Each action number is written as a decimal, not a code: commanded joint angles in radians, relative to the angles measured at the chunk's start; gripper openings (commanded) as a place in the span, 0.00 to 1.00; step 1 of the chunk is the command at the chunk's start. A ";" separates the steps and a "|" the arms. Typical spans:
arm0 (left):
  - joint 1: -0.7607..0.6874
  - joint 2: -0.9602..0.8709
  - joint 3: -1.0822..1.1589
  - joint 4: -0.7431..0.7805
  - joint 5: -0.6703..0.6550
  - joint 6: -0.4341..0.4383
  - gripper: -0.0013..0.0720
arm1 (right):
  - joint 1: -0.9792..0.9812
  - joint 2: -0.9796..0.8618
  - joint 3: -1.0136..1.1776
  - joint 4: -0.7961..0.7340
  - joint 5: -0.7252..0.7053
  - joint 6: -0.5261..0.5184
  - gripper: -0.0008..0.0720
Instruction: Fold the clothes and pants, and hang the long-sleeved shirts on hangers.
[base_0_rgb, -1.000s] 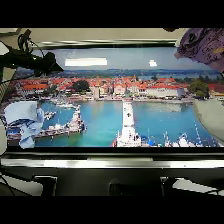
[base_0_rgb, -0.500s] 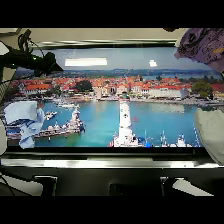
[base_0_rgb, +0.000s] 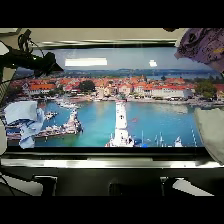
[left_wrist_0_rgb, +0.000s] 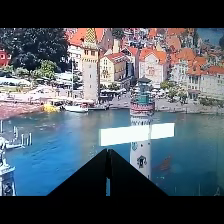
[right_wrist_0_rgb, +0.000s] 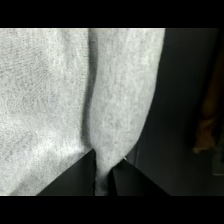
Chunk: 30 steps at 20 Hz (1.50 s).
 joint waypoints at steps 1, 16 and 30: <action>0.000 -0.001 0.000 0.000 0.001 0.000 0.05 | 0.000 -0.023 -0.001 0.028 -0.012 -0.001 0.06; 0.000 -0.001 0.000 0.004 -0.011 0.000 0.05 | 0.113 0.106 0.209 0.470 -0.300 -0.372 0.32; -0.138 0.568 -0.593 0.282 0.209 0.103 0.04 | 1.266 0.100 0.277 0.508 -0.346 -0.502 0.06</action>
